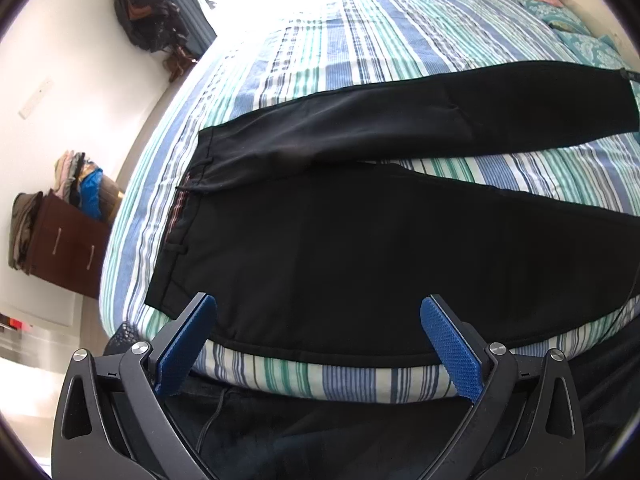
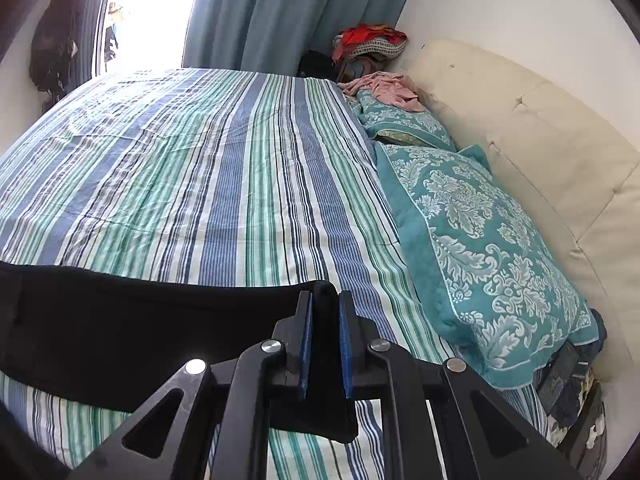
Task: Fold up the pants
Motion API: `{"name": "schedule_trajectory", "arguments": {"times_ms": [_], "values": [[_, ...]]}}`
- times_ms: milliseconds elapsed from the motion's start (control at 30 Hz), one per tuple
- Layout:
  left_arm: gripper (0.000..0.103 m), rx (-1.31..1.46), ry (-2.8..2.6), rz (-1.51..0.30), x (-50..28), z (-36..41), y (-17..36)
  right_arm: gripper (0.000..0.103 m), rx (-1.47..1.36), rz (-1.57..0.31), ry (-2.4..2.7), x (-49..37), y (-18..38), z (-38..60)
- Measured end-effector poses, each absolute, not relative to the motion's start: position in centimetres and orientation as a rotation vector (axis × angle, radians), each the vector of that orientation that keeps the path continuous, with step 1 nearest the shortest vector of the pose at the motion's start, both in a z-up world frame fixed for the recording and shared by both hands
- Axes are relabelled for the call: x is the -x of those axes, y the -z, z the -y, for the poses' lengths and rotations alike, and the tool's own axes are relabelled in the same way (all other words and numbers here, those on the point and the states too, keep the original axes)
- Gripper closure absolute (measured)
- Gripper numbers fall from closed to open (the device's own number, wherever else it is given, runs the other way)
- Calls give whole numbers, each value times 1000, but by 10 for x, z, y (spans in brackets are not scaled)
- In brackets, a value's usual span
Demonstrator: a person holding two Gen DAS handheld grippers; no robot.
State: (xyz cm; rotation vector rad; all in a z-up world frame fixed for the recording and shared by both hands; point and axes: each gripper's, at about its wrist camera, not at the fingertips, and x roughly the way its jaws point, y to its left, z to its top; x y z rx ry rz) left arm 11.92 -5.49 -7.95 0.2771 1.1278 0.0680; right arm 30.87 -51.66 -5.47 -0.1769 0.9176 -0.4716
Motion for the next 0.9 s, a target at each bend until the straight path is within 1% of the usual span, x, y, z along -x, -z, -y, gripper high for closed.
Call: {"name": "schedule_trajectory", "arguments": {"times_ms": [133, 267, 300, 333, 400, 433, 467, 533, 567, 600, 667, 733, 800, 867, 900], "values": [[1, -300, -51, -1129, -133, 75, 87, 91, 256, -920, 486, -354, 84, 532], [1, -312, -31, -1133, -149, 91, 101, 91, 308, -934, 502, -385, 128, 545], [1, -301, -31, -1130, -157, 93, 103, 90, 302, -972, 511, -390, 145, 550], [1, -278, -30, -1119, -168, 93, 104, 88, 289, -1046, 517, -395, 168, 558], [1, -229, -29, -1059, -195, 90, 102, 86, 220, -1196, 550, -395, 209, 576], [1, -222, -42, -1027, -212, 88, 103, 82, 163, -1205, 558, -388, 217, 583], [1, -218, -62, -1000, -233, 87, 105, 77, 90, -1169, 570, -377, 215, 589], [1, -195, -78, -950, -275, 82, 117, 41, -43, -1057, 585, -351, 197, 593], [1, -191, -84, -941, -297, 80, 129, 36, -91, -998, 567, -338, 187, 589], [1, -204, -103, -948, -320, 79, 145, 34, -133, -948, 523, -328, 178, 582], [1, -251, -186, -998, -360, 75, 185, 34, -269, -908, 327, -320, 169, 563], [0, -261, -222, -1060, -382, 66, 226, 34, -391, -929, 88, -324, 176, 538], [0, -157, -200, -986, -377, 53, 233, 34, -403, -984, -56, -329, 193, 509], [0, -105, -185, -998, -377, 46, 232, 35, -288, -1110, 1, -335, 226, 496], [0, -92, -180, -1000, -376, 45, 232, 48, -256, -1137, 41, -331, 239, 501]]}}
